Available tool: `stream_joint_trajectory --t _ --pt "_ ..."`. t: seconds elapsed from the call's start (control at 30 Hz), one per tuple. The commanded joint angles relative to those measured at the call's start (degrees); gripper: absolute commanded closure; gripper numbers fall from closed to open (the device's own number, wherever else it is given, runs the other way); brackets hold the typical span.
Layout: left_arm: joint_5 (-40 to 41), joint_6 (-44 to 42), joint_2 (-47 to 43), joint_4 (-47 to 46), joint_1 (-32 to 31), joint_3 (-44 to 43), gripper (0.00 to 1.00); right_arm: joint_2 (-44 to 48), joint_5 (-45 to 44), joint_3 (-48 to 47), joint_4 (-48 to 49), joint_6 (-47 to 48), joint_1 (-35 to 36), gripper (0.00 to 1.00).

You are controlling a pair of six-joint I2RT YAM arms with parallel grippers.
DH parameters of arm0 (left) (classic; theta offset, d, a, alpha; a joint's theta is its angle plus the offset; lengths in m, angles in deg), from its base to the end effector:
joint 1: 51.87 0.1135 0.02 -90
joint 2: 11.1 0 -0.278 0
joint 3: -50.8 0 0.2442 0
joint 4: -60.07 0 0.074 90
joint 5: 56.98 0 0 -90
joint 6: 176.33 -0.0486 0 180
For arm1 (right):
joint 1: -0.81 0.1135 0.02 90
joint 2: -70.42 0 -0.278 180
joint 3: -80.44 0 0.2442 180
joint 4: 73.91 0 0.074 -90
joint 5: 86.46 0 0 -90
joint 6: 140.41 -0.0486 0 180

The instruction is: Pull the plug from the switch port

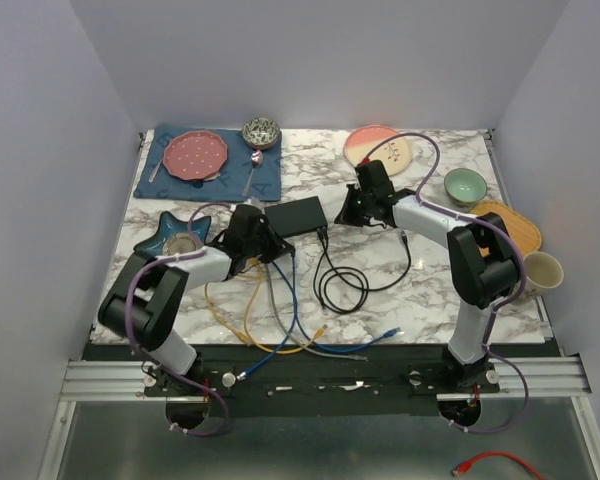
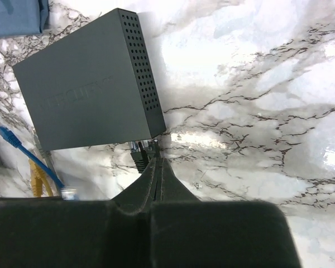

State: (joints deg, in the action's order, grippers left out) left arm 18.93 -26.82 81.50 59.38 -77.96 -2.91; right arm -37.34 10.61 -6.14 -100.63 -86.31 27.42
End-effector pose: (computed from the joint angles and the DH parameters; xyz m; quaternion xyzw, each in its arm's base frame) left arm 0.2803 -0.1504 0.1630 -0.2054 0.8705 -0.3755 0.2431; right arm 0.3679 0.1910 0.1993 0.0534 0.9302 0.2352 0.2766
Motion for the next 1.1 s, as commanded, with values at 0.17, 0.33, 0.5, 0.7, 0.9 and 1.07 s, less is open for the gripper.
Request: stream_joint_trajectory --t 0.17,0.33,0.5,0.7,0.9,1.07 --pt "13.74 -3.52 -13.40 21.85 6.57 1.52 0.42 0.80 -0.22 1.95 2.03 0.57 -0.16 0.99" --pt "16.11 -3.43 -14.02 22.91 7.80 -2.87 0.24 1.51 1.80 4.59 4.49 0.31 -0.16 0.81" --pt "16.55 -4.66 -6.59 23.88 7.89 -12.60 0.18 -0.07 3.30 5.30 5.11 -1.01 -0.68 0.76" --pt "18.39 -6.60 9.32 32.23 7.81 -23.26 0.28 -0.08 2.95 7.31 5.11 -1.63 -1.39 0.84" --pt "16.99 -6.68 14.44 31.00 7.72 -24.50 0.33 2.30 2.07 12.05 6.69 -2.07 -1.47 0.87" --pt "11.22 -6.16 17.44 26.71 6.84 -25.73 0.36 2.30 1.63 14.52 8.18 -2.94 -1.47 0.89"
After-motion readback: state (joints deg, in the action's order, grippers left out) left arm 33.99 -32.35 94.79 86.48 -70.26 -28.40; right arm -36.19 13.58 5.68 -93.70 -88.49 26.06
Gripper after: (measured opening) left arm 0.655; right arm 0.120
